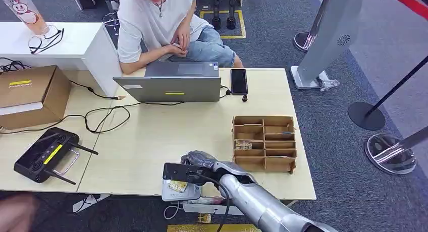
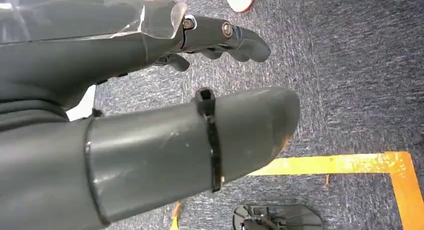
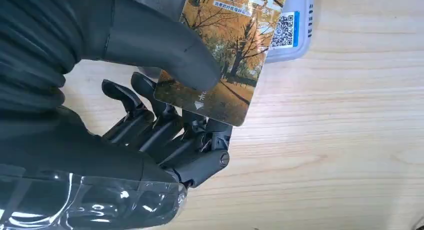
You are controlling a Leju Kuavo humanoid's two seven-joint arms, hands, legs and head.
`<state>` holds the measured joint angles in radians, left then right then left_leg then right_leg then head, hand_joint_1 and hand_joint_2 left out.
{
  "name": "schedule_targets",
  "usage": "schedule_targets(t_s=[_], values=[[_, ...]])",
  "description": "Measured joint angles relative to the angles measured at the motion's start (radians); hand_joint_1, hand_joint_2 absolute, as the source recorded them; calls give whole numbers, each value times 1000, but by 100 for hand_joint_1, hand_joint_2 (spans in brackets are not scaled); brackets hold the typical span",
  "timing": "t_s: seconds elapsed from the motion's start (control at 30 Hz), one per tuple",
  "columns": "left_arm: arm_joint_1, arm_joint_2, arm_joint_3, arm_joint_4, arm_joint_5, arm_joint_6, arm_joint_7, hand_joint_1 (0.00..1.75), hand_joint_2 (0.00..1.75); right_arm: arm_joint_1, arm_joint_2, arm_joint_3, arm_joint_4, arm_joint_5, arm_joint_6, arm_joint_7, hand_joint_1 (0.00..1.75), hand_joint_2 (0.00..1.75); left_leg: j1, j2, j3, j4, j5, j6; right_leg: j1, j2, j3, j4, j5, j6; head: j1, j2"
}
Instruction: Pass the card to the sensor for recognition and then transmit it.
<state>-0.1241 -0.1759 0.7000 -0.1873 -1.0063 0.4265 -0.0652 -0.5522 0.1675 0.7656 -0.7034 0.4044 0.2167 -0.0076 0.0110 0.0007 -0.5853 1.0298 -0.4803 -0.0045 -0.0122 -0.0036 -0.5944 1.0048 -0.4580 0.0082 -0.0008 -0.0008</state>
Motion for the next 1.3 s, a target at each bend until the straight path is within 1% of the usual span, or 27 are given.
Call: schedule_targets(t_s=[0.5,0.93,1.3], values=[[0,0,0,0,0,3,0,0,0,1,-2,0,-18,0,-3,5,175,175,0,0,0,0,0,0,0,0,0,0,0,0,0,0],[0,0,-1,0,6,6,-1,0,0,9,-7,0,-60,0,-12,7,175,175,0,0,0,0,0,0,0,0,0,0,0,0,0,0],[0,0,-1,0,9,4,-2,0,0,33,-13,-2,-130,39,-60,7,175,175,0,0,0,0,0,0,0,0,0,0,0,0,0,0]])
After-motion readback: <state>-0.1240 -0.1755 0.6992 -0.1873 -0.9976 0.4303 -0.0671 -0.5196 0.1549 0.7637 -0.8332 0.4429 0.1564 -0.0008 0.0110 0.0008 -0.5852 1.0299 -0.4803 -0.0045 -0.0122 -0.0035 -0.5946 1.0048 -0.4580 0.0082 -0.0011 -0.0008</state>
